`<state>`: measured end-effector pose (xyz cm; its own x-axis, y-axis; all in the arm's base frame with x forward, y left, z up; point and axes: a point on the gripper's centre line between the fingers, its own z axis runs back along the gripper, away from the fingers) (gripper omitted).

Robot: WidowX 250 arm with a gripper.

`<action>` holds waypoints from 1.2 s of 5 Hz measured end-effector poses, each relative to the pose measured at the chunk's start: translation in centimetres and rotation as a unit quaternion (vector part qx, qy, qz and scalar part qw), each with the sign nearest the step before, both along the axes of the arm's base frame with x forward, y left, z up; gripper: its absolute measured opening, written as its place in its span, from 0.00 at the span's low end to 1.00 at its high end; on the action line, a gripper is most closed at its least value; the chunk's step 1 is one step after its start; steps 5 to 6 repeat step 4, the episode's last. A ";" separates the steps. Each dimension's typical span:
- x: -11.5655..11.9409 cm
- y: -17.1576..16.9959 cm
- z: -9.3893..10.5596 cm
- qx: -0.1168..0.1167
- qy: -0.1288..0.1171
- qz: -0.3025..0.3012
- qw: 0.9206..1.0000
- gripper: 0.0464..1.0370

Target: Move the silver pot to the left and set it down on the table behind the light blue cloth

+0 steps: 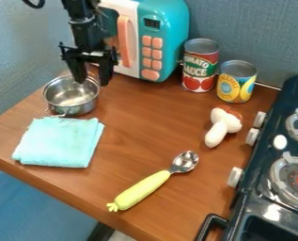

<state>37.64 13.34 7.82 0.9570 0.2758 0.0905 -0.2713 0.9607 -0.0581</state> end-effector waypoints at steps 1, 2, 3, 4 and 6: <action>-0.4 -1.5 1.5 0.021 0.006 -0.023 0.999 0.97; -0.3 -6.8 1.5 -0.005 0.013 -0.094 0.995 0.97; -1.7 -10.6 2.6 -0.020 -0.002 -0.138 0.990 0.97; -2.8 -12.9 3.0 -0.025 -0.011 -0.159 0.987 0.97; -2.8 -12.9 3.0 -0.025 -0.011 -0.159 0.987 0.97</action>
